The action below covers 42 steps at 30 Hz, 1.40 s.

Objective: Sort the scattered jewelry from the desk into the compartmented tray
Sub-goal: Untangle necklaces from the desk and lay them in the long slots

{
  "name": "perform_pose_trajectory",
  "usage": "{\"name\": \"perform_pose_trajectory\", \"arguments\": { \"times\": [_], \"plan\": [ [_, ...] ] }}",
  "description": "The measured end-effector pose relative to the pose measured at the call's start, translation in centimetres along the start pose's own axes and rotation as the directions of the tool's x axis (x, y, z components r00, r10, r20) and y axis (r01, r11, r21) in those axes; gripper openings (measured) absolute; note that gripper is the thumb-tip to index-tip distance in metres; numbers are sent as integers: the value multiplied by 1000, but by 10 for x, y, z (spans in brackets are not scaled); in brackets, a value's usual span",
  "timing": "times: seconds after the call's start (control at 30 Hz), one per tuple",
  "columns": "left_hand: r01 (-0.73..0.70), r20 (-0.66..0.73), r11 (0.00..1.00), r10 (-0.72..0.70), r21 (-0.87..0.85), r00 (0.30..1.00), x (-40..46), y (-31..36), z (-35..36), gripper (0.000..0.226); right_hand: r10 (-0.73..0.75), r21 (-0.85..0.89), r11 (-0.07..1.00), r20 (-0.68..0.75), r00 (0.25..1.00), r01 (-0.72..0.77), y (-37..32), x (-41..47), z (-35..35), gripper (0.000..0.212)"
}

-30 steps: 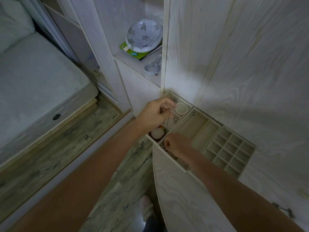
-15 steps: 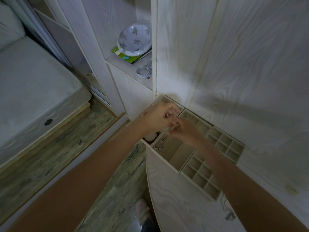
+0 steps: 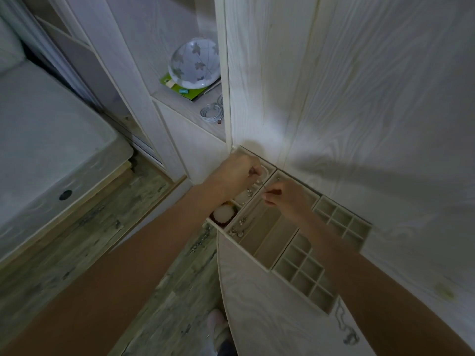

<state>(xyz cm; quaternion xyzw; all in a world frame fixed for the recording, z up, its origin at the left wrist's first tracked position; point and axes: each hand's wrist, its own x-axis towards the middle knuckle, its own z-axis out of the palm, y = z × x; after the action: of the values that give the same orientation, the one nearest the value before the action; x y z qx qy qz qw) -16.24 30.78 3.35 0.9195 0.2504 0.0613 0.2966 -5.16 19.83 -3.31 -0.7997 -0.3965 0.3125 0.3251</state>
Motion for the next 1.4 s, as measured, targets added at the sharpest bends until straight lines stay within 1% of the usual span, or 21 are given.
{"name": "perform_pose_trajectory", "arguments": {
  "times": [0.07, 0.2, 0.27, 0.3, 0.37, 0.4, 0.47, 0.5, 0.57, 0.67, 0.73, 0.8, 0.87, 0.93, 1.0, 1.03, 1.1, 1.2, 1.27, 1.33, 1.4],
  "plan": [
    [-20, 1, 1000, 20, 0, 1000, 7, 0, 3, 19, 27, -3, 1000, -10, 1000, -27, 2, 2, -1, 12],
    [-57, 47, 997, 55, 50, 997, 25, 1, 12, 18, 57, -17, 998, -27, 998, -58, 10, 10, -3, 9],
    [-59, 72, 997, 56, 40, 996, 33, 5, 16, 17, 75, 30, 997, -20, 997, -75, 14, 13, -6, 9],
    [-60, 91, 997, 56, 41, 994, 37, 8, 18, 17, 93, 54, 994, -25, 995, -91, 16, 15, -8, 13],
    [-71, 117, 995, 63, 72, 991, 46, 15, 22, 19, 127, 110, 987, -67, 990, -119, 18, 21, -14, 21],
    [-70, 127, 995, 61, 74, 990, 50, 16, 25, 19, 134, 161, 980, -95, 986, -117, 18, 23, -17, 21],
    [-49, 154, 998, 42, 40, 987, 60, 17, 31, 18, 156, 286, 951, -125, 980, -115, 16, 28, -22, 14],
    [-40, 164, 999, 34, 32, 986, 64, 18, 34, 16, 161, 317, 942, -125, 979, -114, 16, 30, -25, 13],
    [-27, 172, 999, 22, 27, 985, 71, 16, 39, 14, 170, 322, 938, -119, 978, -124, 18, 33, -28, 19],
    [-4, 132, 999, -1, 33, 991, 76, 11, 47, 12, 198, 342, 930, -152, 968, -136, 24, 40, -30, 22],
    [35, 118, 997, -43, 68, 992, 76, 5, 53, 15, 216, 396, 908, -153, 964, -141, 27, 44, -30, 14],
    [81, 149, 992, -94, 93, 984, 73, 0, 58, 20, 230, 437, 888, -159, 960, -140, 32, 48, -29, 4],
    [129, 163, 989, -139, 68, 977, 69, -6, 63, 18, 229, 442, 886, -161, 960, -137, 36, 51, -27, 8],
    [183, 148, 982, -187, 40, 971, 65, -9, 68, 17, 196, 360, 924, -151, 969, -131, 40, 52, -23, 10],
    [230, 136, 973, -232, 31, 963, 61, -10, 75, 19, 165, 209, 969, -145, 976, -133, 43, 53, -18, 12],
    [260, 139, 965, -261, 25, 955, 59, -10, 79, 20, 153, 135, 982, -148, 977, -133, 44, 54, -16, 14],
    [304, 157, 953, -299, -6, 941, 55, -10, 86, 22, 143, 46, 989, -156, 977, -138, 46, 56, -13, 18],
    [302, 191, 953, -297, 5, 935, 52, -11, 94, 24, 136, -42, 989, -166, 977, -145, 47, 58, -11, 20],
    [313, 219, 949, -310, 18, 925, 50, -13, 97, 24, 115, -134, 981, -165, 980, -138, 47, 59, -10, 20],
    [327, 247, 945, -320, 13, 915, 49, -16, 99, 24, 76, -254, 960, -162, 984, -116, 46, 60, -10, 22],
    [310, 268, 950, -305, 25, 914, 46, -18, 97, 26, 13, -409, 910, -144, 989, -72, 44, 62, -11, 24]
  ]
}}
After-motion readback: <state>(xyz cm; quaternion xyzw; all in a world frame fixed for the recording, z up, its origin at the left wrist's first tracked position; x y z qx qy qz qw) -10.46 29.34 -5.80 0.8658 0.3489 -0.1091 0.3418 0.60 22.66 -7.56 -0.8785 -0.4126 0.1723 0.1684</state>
